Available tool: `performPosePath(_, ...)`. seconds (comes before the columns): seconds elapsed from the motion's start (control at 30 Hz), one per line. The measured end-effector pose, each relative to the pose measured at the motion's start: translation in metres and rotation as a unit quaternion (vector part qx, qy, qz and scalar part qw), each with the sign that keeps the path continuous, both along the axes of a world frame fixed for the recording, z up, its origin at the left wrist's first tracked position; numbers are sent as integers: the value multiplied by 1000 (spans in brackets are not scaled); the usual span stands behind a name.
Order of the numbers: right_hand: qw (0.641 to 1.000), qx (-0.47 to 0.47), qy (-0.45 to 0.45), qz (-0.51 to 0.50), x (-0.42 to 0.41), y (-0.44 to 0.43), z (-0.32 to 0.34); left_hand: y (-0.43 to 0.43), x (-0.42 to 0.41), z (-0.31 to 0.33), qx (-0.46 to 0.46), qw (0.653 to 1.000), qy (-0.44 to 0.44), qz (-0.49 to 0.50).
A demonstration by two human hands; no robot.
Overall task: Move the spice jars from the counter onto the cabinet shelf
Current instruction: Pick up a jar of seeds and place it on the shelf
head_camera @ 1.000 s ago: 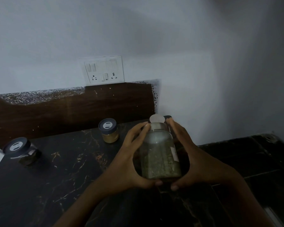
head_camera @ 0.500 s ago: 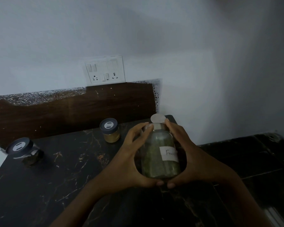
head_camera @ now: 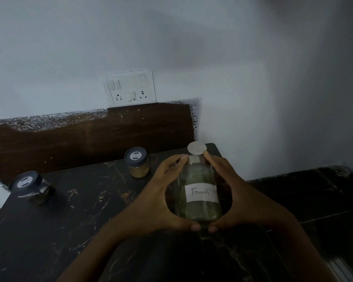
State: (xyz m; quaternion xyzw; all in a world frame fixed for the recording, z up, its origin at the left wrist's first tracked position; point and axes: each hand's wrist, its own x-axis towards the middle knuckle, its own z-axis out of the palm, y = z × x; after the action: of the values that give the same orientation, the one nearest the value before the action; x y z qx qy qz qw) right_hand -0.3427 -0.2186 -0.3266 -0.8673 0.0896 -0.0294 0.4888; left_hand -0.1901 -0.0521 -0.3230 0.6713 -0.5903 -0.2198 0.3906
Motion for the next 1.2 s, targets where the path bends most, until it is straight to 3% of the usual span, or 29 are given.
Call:
performPosePath(0.17,999,36,15,15,-5,-9,5,2,0,0,-22,996,81,-6)
performPosePath(0.43,1000,9,-3,-5,0,-8,16,1,2,6,-28,994,108,-11)
performPosePath(0.73,999,-23,-31,-16,11,-12,56,-2,14,48,-56,998,25,-3)
performPosePath(0.9,996,-70,-63,-6,25,-20,89,-6,30,81,-61,995,-79,28)
performPosePath(1.13,983,-127,-132,33,49,-33,147,-13,50,151,-90,980,-173,44)
performPosePath(1.2,961,-189,-200,37,67,-42,183,-17,68,185,-146,966,-209,41)
